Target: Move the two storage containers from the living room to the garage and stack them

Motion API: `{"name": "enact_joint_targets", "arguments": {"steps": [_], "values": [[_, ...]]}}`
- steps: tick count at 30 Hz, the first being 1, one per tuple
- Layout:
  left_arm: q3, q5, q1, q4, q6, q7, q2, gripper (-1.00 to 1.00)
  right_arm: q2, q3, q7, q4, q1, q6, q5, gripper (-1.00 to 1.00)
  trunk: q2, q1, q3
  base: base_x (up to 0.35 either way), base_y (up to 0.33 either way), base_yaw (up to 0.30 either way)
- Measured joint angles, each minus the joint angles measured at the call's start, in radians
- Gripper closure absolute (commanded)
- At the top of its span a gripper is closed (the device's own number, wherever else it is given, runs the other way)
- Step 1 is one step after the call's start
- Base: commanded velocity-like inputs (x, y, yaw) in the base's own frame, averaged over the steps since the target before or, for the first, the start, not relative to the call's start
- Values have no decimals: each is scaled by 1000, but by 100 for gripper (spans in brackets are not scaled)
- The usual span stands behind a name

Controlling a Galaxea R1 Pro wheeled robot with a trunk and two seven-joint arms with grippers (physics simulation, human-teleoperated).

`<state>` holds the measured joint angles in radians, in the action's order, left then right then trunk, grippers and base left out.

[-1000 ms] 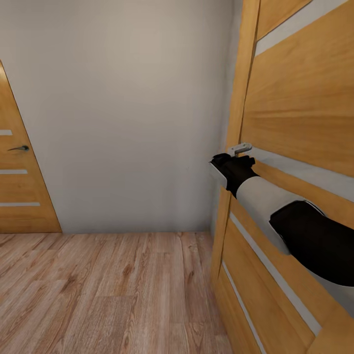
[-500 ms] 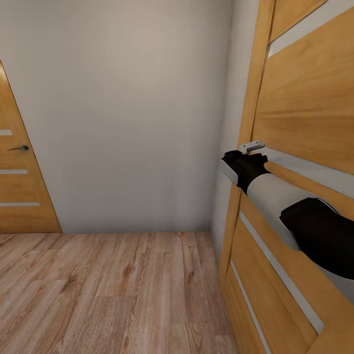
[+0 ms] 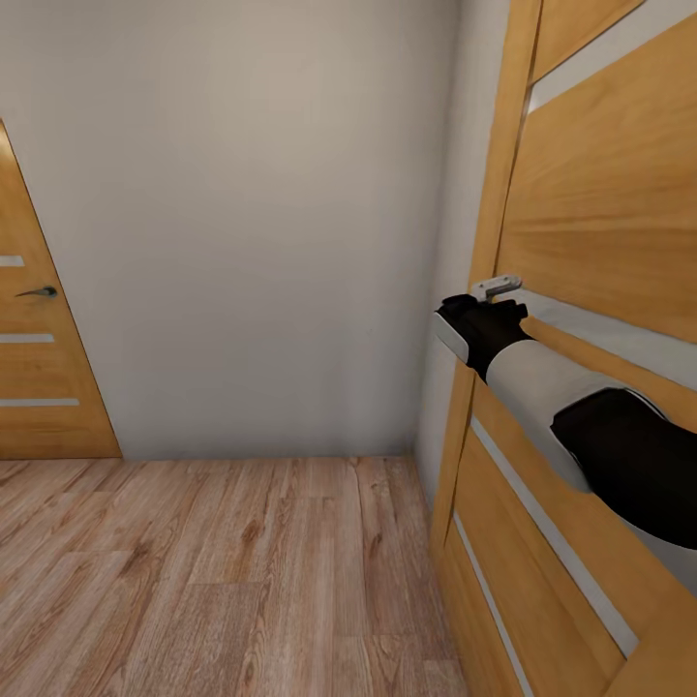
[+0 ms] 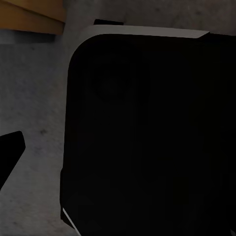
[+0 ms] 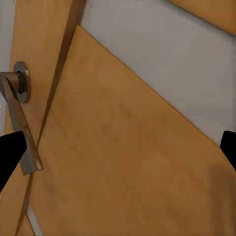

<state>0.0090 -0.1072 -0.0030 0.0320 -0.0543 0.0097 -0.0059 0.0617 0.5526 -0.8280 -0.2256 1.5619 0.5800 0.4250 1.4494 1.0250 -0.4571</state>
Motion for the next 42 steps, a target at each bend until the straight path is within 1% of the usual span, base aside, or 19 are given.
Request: {"name": "enact_joint_targets", "arguments": {"steps": [1,2,3,4,9,14,16,19,23,25,26,28,29,30,33,35,37,40,42], "values": [[0,0,0,0,0,0,0,-100,0,1,-3,-1,0,-2,3,-100,0,0,0,0,0,0],[0,0,0,0,0,0,0,-100,38,9,-22,0,0,12,-19,-100,0,0,0,0,0,0],[0,0,0,0,0,0,0,-100,64,9,-30,0,0,13,-20,-100,0,0,0,0,0,0],[0,0,0,0,0,0,0,-100,110,8,-60,-1,0,13,-18,-100,0,0,0,0,0,0],[-1,2,0,0,0,0,-1,-100,113,11,-118,-82,-2,43,6,-100,0,0,0,0,0,0],[0,1,0,0,0,0,0,-100,113,11,-121,-212,-14,115,133,-100,0,0,0,0,0,0],[1,0,0,0,0,0,0,-100,113,13,-115,-259,-18,131,161,-100,0,0,0,0,0,0],[1,-1,0,0,0,0,0,-100,113,18,-52,-471,-155,206,189,-100,0,0,0,0,0,0],[1,0,0,0,0,0,0,-100,113,22,-6,-584,-281,244,190,-100,0,0,0,0,0,0],[1,0,0,0,0,0,0,-100,113,28,51,-647,-371,252,193,-100,0,0,0,0,0,0],[1,0,0,0,0,0,0,-100,113,36,64,-660,-390,254,189,-100,0,0,0,0,0,0],[1,0,0,0,0,0,0,-100,113,100,106,-717,-459,250,191,-100,0,0,0,0,0,0],[1,0,0,0,0,0,0,-100,113,166,123,-774,-512,245,194,-100,0,0,0,0,0,0],[1,0,0,0,0,0,0,-100,113,194,126,-798,-533,246,189,-100,0,0,0,0,0,0],[1,0,0,0,0,0,0,-100,113,342,131,-959,-646,234,192,-100,0,0,0,0,0,0],[2,0,0,0,0,0,0,-100,113,380,128,-1001,-680,232,190,-100,0,0,0,0,0,0],[2,0,0,0,0,0,0,-100,113,409,127,-1028,-758,223,199,-100,0,0,0,0,0,0],[2,0,0,0,0,0,0,-100,113,414,126,-1030,-821,221,251,-100,0,0,0,0,0,0],[2,0,0,0,0,0,0,-100,113,415,130,-1030,-866,210,315,-100,0,0,0,0,0,0]]}}
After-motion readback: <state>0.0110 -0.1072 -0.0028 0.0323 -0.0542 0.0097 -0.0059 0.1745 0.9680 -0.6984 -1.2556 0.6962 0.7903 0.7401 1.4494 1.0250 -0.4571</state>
